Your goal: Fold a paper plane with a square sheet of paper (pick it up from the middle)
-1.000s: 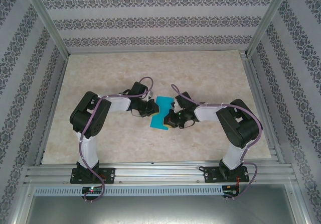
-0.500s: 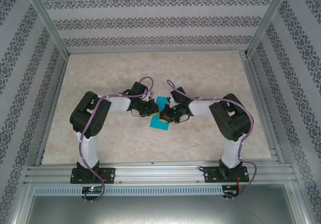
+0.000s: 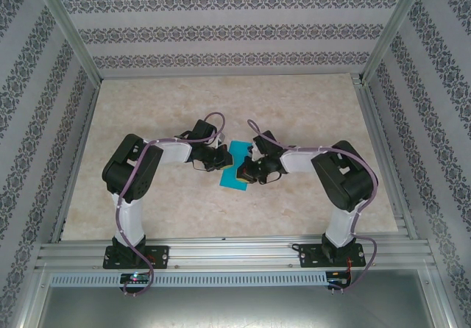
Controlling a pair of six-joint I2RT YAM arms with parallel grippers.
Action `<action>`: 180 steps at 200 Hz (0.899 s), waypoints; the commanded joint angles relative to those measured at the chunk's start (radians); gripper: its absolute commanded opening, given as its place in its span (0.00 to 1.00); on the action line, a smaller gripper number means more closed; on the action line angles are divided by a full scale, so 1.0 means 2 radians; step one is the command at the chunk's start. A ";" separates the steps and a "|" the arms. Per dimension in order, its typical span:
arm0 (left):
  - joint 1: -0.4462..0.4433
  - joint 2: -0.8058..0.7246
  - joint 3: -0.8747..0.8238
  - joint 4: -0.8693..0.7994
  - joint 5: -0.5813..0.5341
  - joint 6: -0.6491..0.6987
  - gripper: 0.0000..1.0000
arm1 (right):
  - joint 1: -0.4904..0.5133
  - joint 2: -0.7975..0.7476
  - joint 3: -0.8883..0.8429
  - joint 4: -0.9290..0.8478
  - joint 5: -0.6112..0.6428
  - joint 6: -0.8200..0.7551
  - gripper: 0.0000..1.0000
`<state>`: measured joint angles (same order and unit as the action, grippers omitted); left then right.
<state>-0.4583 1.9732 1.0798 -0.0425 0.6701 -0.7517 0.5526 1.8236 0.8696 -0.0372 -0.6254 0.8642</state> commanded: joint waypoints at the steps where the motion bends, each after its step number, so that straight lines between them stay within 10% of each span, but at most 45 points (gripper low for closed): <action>1: -0.002 0.020 -0.012 -0.038 -0.053 0.000 0.07 | 0.006 -0.021 -0.032 -0.030 0.006 -0.006 0.03; 124: -0.002 0.017 -0.007 -0.043 -0.051 0.002 0.07 | 0.001 -0.092 -0.110 -0.042 0.009 -0.011 0.06; 180: -0.002 -0.012 -0.008 -0.031 -0.034 -0.017 0.10 | -0.022 -0.127 -0.066 -0.055 0.052 -0.011 0.22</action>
<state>-0.4583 1.9701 1.0798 -0.0444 0.6682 -0.7601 0.5308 1.5925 0.6819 -0.1165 -0.5842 0.8532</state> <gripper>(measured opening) 0.092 0.209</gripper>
